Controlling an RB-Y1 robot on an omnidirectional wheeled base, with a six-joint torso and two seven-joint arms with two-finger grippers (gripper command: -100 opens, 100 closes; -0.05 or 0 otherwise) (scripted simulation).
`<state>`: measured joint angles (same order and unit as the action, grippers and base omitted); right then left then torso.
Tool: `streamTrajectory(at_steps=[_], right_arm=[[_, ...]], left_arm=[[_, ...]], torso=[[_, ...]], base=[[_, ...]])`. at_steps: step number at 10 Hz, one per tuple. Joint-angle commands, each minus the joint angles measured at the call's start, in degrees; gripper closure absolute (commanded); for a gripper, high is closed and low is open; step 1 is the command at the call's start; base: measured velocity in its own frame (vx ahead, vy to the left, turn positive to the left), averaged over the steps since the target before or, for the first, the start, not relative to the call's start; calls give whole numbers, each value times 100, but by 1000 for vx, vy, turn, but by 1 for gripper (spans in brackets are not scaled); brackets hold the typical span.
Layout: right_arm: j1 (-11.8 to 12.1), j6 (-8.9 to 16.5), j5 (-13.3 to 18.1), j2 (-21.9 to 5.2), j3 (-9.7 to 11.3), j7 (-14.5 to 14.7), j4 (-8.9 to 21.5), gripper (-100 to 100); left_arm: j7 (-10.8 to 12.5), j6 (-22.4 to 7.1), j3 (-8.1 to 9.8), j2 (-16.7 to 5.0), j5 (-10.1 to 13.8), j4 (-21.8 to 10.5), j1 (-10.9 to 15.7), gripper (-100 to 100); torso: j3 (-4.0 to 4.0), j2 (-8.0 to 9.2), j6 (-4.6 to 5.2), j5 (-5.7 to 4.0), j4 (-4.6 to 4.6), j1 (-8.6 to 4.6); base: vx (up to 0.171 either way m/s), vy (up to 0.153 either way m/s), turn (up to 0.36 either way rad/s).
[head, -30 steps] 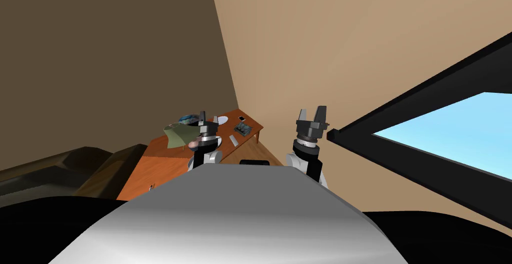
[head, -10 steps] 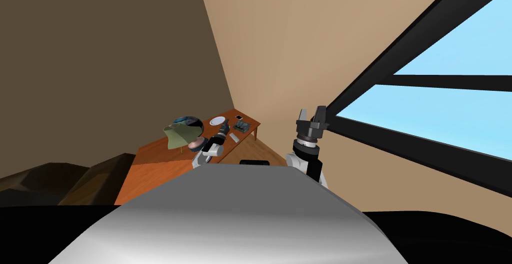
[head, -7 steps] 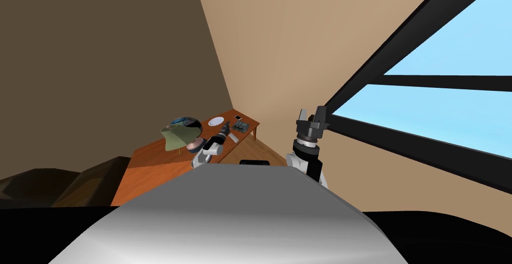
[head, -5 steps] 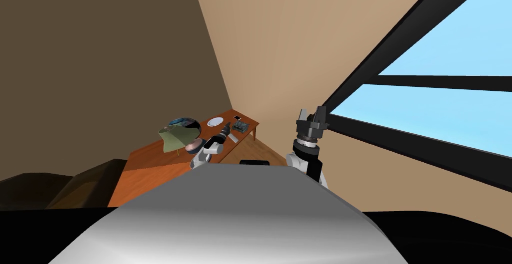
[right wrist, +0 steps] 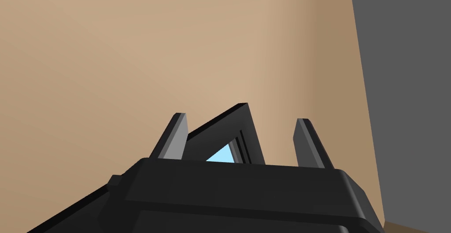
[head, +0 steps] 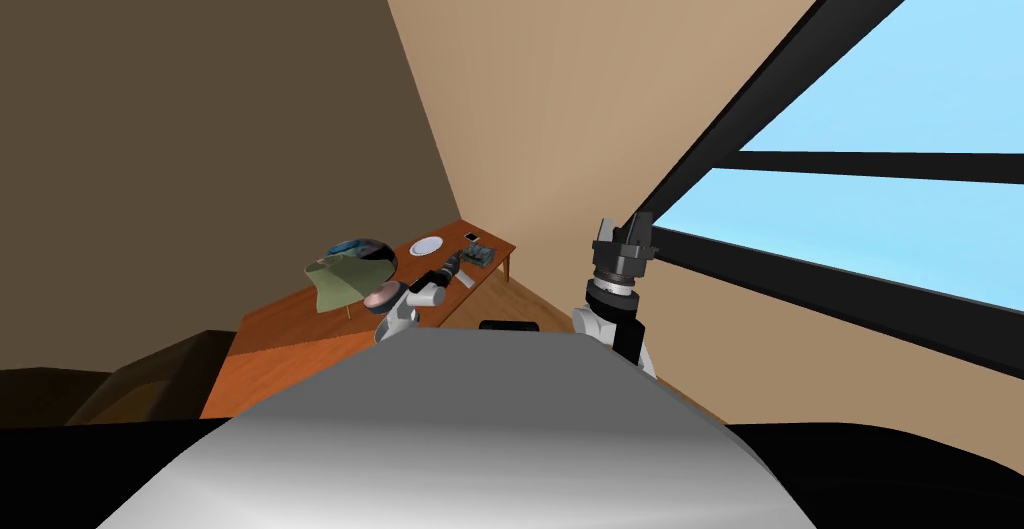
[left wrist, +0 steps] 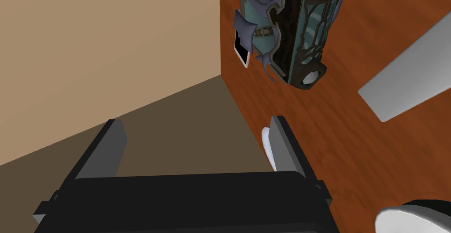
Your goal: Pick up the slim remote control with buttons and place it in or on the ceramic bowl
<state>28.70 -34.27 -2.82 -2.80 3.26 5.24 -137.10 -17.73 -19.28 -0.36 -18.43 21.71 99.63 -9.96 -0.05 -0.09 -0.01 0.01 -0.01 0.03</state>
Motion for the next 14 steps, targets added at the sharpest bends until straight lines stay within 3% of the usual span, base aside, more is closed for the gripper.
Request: streamTrajectory(at_steps=[1,2,4,5,7,12,13,14], right_arm=[[0,0,0,0,0,0,0,0],[0,0,0,0,0,0,0,0],[0,0,0,0,0,0,0,0],[0,0,0,0,0,0,0,0],[0,0,0,0,0,0,0,0],[1,0,0,0,0,0,0,0],[1,0,0,0,0,0,0,0],[1,0,0,0,0,0,0,0]], left_arm=[[-65,-250,-6,-16,25,-140,46,-100],[-159,-414,21,-82,95,-361,163,-100],[-159,-609,21,-82,95,-361,163,-100],[-250,-810,52,-143,162,-583,275,-100],[-250,-965,52,-143,162,-583,275,-100],[-502,-1803,161,-301,330,-1263,574,-100],[-502,-2002,161,-301,330,-1263,574,-100],[-578,-2169,203,-349,375,-1489,661,-100]], torso=[[0,0,0,0,0,0],[0,0,-2,0,0,1],[-1,-1,-2,0,0,-1],[1,2,-3,0,0,-1],[-1,-1,-2,0,-1,-1],[-3,-4,-3,0,-1,-2],[-3,-6,-2,0,-1,-1],[-4,-5,-3,0,-2,-2]], base=[[14,2,-49],[18,-1,-98],[11,1,-23],[17,-4,-91],[15,-1,-33],[27,-2,-76],[28,-2,-41],[34,-6,-94]])
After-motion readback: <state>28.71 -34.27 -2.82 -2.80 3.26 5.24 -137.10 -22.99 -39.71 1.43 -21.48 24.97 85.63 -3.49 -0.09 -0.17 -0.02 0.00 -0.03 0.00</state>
